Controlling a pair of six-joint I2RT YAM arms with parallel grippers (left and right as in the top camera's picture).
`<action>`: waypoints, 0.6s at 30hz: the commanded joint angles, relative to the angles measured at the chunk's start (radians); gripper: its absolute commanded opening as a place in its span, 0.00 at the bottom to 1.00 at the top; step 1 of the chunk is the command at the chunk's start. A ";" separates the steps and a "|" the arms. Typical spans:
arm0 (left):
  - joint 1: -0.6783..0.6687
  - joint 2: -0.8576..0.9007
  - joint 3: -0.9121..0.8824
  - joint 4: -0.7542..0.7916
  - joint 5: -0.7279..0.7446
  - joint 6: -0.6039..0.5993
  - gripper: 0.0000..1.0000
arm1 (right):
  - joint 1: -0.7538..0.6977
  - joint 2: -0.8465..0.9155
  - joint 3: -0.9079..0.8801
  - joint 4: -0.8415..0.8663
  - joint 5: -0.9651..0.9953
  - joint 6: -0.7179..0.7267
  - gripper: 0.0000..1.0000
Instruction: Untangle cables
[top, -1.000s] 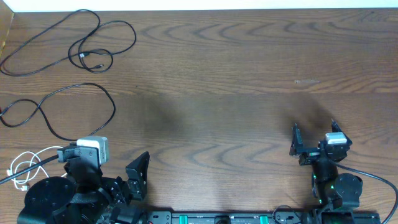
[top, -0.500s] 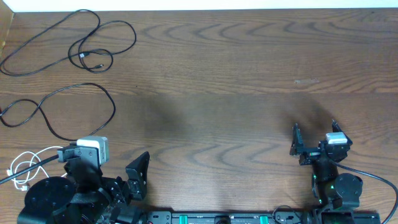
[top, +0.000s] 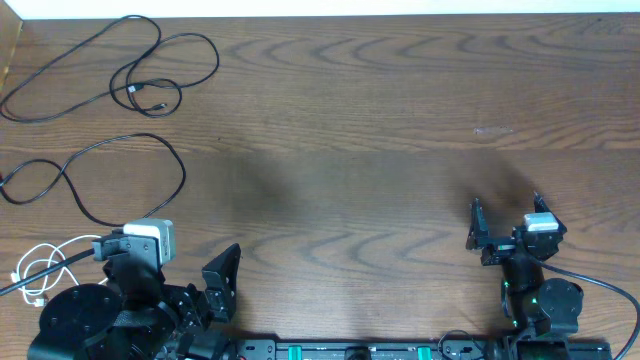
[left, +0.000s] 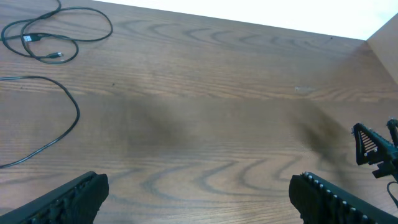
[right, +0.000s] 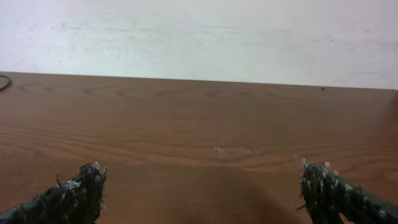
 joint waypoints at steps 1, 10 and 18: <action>-0.004 -0.001 0.003 -0.002 -0.013 0.010 0.98 | -0.011 -0.010 -0.005 -0.001 0.014 0.011 0.99; 0.000 -0.001 0.003 -0.005 -0.013 0.010 0.98 | -0.011 -0.010 -0.005 -0.001 0.014 0.011 0.99; 0.066 -0.017 -0.079 -0.007 -0.002 0.034 0.98 | -0.011 -0.009 -0.005 -0.001 0.014 0.011 0.99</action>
